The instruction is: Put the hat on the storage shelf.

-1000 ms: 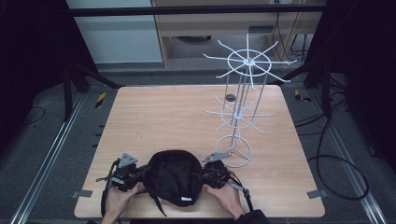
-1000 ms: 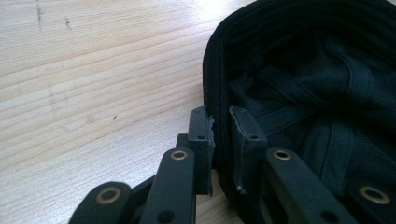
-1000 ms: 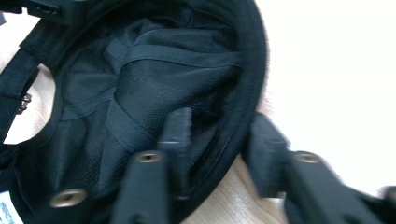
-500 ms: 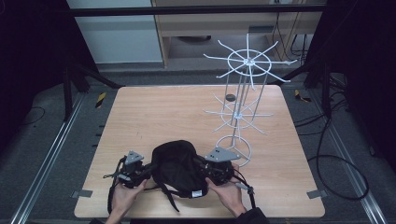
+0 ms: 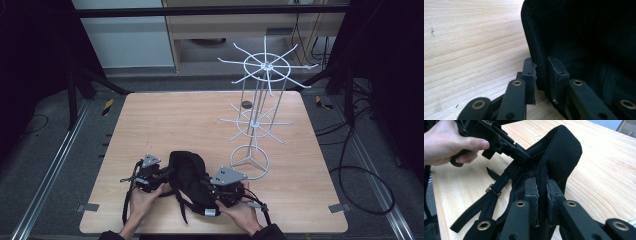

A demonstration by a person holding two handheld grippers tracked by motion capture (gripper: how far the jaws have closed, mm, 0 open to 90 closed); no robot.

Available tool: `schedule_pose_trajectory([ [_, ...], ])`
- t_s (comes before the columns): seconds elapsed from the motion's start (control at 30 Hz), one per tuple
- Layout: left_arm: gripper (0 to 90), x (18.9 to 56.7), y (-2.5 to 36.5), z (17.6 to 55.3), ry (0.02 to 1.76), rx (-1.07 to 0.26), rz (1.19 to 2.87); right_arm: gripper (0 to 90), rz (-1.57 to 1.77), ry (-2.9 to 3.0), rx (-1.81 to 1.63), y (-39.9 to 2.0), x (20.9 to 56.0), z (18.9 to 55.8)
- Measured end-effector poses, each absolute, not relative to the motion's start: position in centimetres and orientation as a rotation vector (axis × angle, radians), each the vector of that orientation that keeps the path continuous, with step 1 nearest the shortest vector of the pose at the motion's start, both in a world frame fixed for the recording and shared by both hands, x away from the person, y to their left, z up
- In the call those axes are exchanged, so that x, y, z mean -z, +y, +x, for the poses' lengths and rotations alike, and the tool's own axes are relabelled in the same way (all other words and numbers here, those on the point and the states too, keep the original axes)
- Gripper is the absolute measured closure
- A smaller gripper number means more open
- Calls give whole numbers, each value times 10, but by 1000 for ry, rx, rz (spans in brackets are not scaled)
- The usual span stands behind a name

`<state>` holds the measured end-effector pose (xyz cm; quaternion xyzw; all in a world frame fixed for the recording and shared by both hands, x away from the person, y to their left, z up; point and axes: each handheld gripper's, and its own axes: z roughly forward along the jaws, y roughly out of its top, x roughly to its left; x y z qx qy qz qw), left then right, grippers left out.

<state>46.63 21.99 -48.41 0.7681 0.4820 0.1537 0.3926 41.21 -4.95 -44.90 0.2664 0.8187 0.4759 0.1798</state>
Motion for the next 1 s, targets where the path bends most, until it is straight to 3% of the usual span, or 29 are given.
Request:
schedule_pose_trajectory([
  [0.43, 599, 442, 233, 442, 1133, -380, 1836, 823, 815, 2259, -1275, -55, 451, 412],
  [1.0, 369, 423, 185, 436, 1031, -255, 1768, 762, 792, 2285, -1314, -52, 456, 406],
])
